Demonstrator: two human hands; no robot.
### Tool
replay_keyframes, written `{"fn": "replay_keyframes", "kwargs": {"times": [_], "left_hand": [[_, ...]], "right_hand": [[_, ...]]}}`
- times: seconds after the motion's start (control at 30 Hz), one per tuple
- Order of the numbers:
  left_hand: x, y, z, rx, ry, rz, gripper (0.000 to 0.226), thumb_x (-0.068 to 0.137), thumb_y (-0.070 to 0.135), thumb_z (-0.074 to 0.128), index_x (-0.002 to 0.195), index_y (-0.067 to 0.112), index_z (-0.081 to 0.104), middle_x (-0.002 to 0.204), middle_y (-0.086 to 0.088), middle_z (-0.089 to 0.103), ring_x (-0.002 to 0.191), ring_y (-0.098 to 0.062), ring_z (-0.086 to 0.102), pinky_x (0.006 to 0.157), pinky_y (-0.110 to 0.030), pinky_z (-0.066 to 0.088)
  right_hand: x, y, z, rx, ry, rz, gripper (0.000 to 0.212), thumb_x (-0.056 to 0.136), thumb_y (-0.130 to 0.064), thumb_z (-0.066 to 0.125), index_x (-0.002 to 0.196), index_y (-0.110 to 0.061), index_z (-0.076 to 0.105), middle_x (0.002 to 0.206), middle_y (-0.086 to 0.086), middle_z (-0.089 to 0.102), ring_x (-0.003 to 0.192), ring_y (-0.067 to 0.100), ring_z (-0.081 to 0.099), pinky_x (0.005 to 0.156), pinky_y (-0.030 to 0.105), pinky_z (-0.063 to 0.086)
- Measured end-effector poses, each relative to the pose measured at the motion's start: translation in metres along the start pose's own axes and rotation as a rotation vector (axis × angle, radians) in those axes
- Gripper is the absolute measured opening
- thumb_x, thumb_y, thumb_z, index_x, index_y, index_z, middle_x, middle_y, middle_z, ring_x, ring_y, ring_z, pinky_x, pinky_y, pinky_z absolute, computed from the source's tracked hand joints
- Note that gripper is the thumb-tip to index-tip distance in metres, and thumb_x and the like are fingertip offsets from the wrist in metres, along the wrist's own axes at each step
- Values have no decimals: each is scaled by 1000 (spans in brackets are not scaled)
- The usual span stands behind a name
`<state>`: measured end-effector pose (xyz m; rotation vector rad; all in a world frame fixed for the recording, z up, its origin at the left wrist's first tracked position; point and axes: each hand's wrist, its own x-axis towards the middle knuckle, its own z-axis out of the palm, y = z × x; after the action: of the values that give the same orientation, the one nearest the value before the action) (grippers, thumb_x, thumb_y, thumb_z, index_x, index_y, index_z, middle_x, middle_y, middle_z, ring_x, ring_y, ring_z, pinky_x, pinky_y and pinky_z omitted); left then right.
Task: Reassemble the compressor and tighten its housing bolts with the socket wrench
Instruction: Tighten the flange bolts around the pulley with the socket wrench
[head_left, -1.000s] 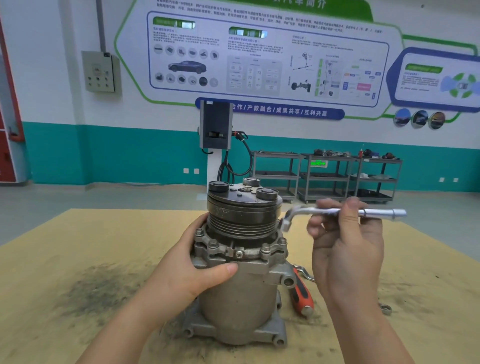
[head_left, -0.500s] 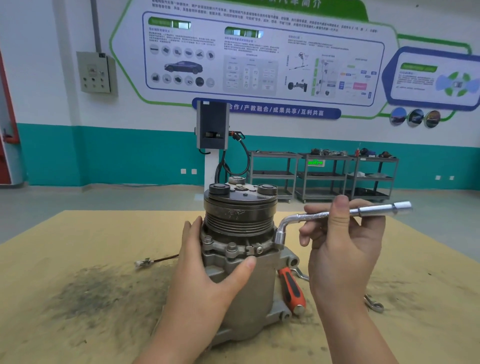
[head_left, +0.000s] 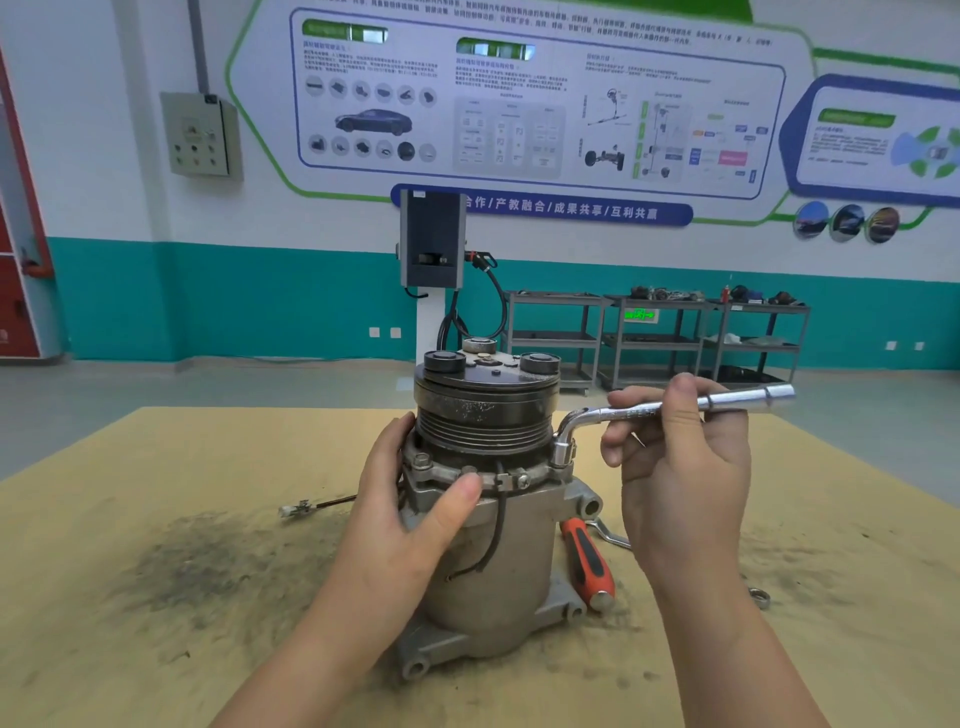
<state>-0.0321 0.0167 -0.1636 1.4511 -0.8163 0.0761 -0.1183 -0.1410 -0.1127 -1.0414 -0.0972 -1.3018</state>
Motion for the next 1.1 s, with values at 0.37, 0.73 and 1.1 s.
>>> {"fn": "replay_keyframes", "kwargs": {"times": [0.37,0.73,1.1], "left_hand": [[0,2,1,27,-7,14,55,75,66,63,123,56,37,133,22,53,121,12,49,92,-5,39],[1,0,1,15,11,10,67,61,68,67,121,59,39,129,25,55,116,14,51,89,-1,41],[0,4,2,22,27,6,64,64,62,67,121,55,40,127,28,54,111,20,50,80,5,37]], "right_hand": [[-39,19,20,-401,-340,-668,13,99,-25,50,94,-15,55,86,1,55,78,12,54,71,20,45],[-24,3,15,-306,-128,-475,10,102,-24,43,101,-27,52,83,-9,66,62,13,59,63,24,50],[-3,-1,3,159,60,108,19,103,-7,33,92,-16,46,70,11,67,48,19,51,52,24,44]]}}
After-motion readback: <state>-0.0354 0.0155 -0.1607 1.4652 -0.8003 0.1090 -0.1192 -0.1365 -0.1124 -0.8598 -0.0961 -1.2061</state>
